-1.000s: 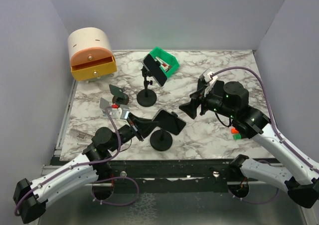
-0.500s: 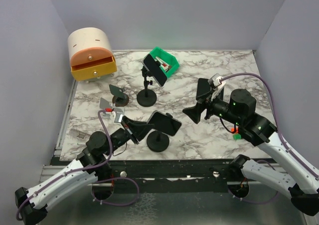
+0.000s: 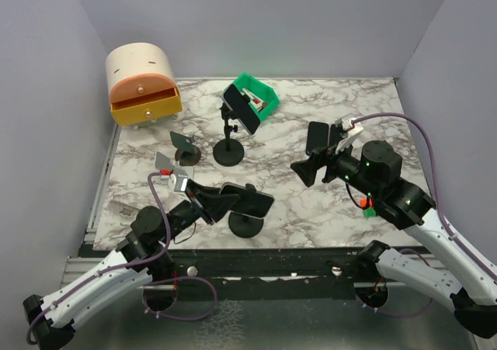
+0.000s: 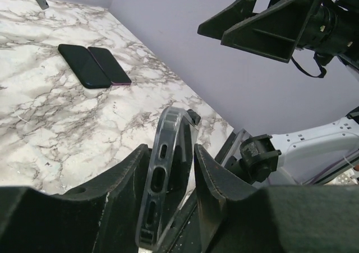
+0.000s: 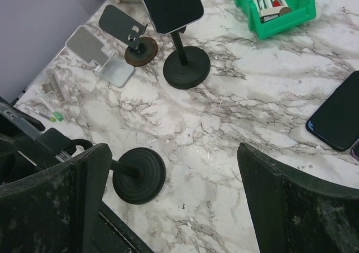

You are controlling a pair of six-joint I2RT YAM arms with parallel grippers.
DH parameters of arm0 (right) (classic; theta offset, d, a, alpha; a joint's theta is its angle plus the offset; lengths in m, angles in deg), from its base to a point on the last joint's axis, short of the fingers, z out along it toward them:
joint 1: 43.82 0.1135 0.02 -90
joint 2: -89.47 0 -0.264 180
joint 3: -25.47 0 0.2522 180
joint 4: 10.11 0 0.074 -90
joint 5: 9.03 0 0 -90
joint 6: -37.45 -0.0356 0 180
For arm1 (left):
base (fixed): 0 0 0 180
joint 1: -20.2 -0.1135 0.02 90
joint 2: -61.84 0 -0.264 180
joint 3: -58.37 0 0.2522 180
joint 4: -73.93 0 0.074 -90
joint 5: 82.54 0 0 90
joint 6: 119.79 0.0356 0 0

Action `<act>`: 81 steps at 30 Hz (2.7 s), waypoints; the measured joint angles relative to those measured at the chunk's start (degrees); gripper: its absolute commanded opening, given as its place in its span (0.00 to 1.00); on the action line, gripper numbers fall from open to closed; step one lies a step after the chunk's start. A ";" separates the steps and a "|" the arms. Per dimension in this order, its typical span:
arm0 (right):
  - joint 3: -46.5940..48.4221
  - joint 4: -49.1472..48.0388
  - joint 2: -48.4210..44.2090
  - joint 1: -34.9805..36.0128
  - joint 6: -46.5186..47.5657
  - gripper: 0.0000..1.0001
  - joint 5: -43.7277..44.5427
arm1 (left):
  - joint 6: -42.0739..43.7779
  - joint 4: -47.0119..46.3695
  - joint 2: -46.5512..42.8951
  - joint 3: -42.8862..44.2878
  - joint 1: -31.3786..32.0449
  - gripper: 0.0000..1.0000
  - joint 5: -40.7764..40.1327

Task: Remove the phone from the phone stand
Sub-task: Place the phone stand with the phone at the center of the board, then adjust the phone at the phone stand.

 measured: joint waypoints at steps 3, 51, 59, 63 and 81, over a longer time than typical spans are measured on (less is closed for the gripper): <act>-0.04 -0.07 -0.22 0.00 0.37 1.00 0.20 | -0.02 0.02 -0.09 0.00 0.00 0.43 0.00; 24.96 8.70 28.94 41.24 21.00 1.00 30.84 | 13.55 25.27 -15.78 15.47 0.00 0.99 -40.74; 24.61 9.14 30.56 41.48 20.87 1.00 30.86 | 13.05 25.70 -15.78 14.97 0.00 0.99 -40.59; 24.61 9.27 31.56 41.99 20.68 1.00 31.15 | 12.87 25.68 -15.78 14.64 0.00 0.99 -40.41; 6.95 -2.14 9.46 39.01 11.78 0.99 29.51 | 11.85 25.20 -14.58 14.19 0.00 0.97 -23.45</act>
